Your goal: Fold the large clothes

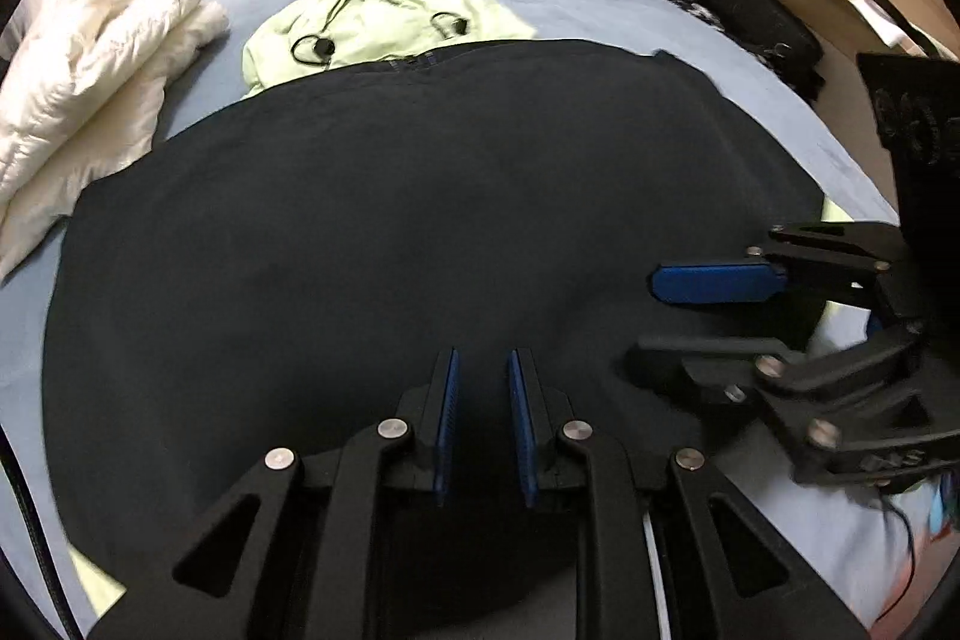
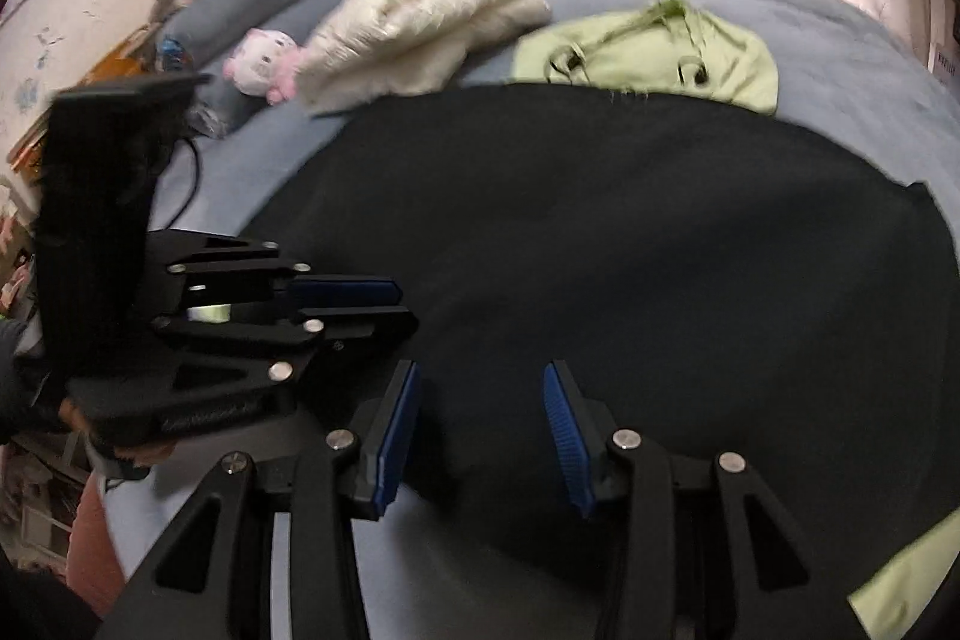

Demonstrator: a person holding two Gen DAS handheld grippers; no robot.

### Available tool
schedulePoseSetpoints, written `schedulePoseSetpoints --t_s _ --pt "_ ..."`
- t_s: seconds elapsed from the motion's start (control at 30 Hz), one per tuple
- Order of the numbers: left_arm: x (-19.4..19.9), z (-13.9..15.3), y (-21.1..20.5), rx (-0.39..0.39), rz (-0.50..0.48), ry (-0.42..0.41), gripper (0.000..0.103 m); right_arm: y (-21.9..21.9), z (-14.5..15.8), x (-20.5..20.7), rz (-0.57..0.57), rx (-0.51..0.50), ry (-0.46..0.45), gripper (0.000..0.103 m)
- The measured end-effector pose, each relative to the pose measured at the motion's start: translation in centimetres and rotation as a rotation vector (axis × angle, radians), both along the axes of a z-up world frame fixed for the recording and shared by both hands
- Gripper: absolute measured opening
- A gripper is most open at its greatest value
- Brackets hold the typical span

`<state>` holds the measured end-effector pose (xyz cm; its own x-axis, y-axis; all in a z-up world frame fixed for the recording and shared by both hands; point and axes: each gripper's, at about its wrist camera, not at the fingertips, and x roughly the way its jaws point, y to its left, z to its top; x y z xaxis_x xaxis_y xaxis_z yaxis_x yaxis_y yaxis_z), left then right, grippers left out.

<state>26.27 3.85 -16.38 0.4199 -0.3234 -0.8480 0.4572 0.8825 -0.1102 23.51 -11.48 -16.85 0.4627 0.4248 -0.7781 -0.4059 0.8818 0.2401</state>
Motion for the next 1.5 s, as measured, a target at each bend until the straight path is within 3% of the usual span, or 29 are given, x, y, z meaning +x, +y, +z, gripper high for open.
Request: schedulePoseSetpoints --t_s 0.13,0.43,0.5,0.57,0.63,0.7,0.83,0.93,1.1,1.27,1.4,1.5 --pt "4.6 -0.5 1.2 0.011 0.113 0.033 0.015 -1.5 -0.4 4.7 -0.086 0.005 -0.015 0.041" --pt "12.4 -1.1 5.6 0.146 0.399 -0.117 0.015 -4.1 -0.4 12.8 -0.29 -0.055 -0.083 0.041" --pt "12.9 -1.6 7.6 0.205 0.462 -0.16 0.021 -5.7 -0.4 12.8 -0.343 -0.06 -0.101 0.041" --pt "12.9 -2.1 9.3 0.268 0.51 -0.204 0.038 -7.7 -0.1 12.3 -0.409 -0.087 -0.128 0.041" --pt "12.4 -2.6 11.9 0.28 0.563 -0.216 0.054 -10.5 -0.3 11.5 -0.481 -0.131 -0.146 0.042" --pt "12.1 -2.7 14.5 0.228 0.621 -0.187 0.054 -14.3 -1.0 10.7 -0.565 -0.157 -0.128 0.043" --pt "12.6 -2.7 16.9 0.181 0.675 -0.148 0.057 -21.0 -1.1 8.8 -0.731 -0.118 -0.074 0.043" --pt "12.7 -1.9 16.4 0.226 0.671 -0.145 0.057 -22.7 -0.5 7.9 -0.783 -0.09 -0.042 0.043" --pt "8.6 0.9 13.1 0.148 0.584 -0.148 0.057 -18.7 2.6 5.5 -0.697 -0.025 -0.076 0.043" --pt "3.7 2.1 7.5 0.091 0.427 -0.113 0.057 -9.5 3.2 2.8 -0.461 0.014 -0.045 0.044" --pt "-0.2 0.5 4.0 0.137 0.348 -0.097 0.057 -4.3 1.7 0.5 -0.324 -0.101 -0.051 0.044" --pt "-1.8 -0.3 4.9 0.15 0.347 -0.114 0.061 -4.1 0.0 -1.5 -0.285 -0.216 -0.075 0.044"
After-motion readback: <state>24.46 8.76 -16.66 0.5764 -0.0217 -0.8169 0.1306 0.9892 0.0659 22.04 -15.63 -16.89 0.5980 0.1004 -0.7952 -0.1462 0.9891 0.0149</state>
